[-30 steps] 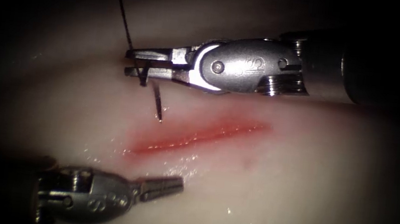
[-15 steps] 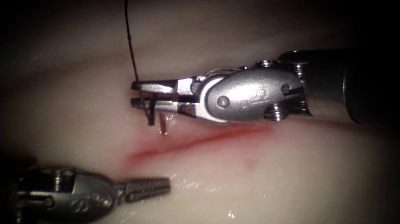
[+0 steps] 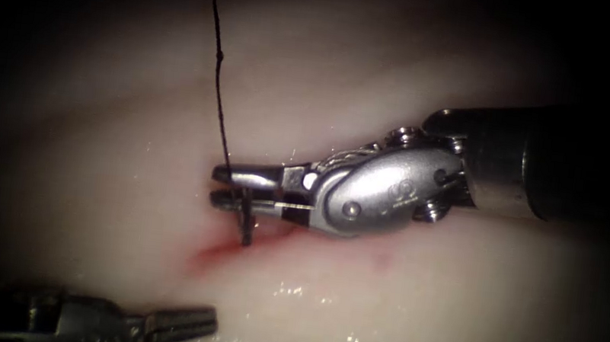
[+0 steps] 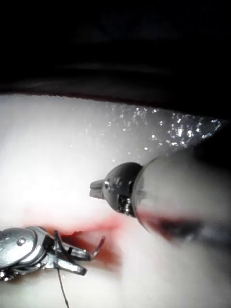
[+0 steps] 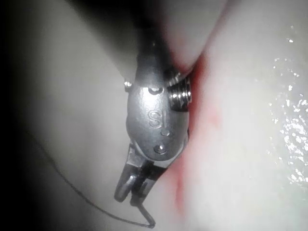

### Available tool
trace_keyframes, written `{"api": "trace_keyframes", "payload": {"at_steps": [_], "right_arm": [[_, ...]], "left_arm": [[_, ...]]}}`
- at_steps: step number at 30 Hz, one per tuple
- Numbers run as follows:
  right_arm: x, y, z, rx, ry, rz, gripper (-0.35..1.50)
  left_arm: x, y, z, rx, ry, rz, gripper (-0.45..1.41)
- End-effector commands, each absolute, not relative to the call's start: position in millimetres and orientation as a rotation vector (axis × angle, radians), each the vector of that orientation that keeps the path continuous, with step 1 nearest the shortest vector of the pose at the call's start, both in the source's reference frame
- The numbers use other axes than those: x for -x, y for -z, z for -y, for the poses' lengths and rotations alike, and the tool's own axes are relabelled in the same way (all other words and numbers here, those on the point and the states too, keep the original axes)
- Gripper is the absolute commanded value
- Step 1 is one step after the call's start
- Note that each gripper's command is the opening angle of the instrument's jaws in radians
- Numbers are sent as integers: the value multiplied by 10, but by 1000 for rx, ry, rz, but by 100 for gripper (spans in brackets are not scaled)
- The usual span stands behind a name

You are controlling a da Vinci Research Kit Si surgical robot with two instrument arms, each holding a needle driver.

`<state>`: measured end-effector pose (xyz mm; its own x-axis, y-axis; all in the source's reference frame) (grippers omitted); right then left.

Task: Wound Closure
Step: Using the right tool puncture the top side of the wound with the needle.

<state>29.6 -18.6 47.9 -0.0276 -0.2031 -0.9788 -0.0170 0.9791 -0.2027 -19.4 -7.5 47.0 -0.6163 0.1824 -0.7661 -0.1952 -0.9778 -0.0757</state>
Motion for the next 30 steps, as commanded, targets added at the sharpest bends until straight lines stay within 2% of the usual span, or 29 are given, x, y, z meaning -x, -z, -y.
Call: {"api": "trace_keyframes", "payload": {"at_steps": [1, 16, 30], "right_arm": [[-306, -490, 194, 175, 156, -1589, -35], [-292, -517, 218, 115, 127, -1534, -35], [-318, -470, 148, 47, -67, -1531, -35]], "left_arm": [[198, -475, 75, 1251, -2649, -20, -25], [196, -478, 68, 1235, -2650, -27, -28], [244, -535, 67, 1215, -2620, -70, -30]]}}
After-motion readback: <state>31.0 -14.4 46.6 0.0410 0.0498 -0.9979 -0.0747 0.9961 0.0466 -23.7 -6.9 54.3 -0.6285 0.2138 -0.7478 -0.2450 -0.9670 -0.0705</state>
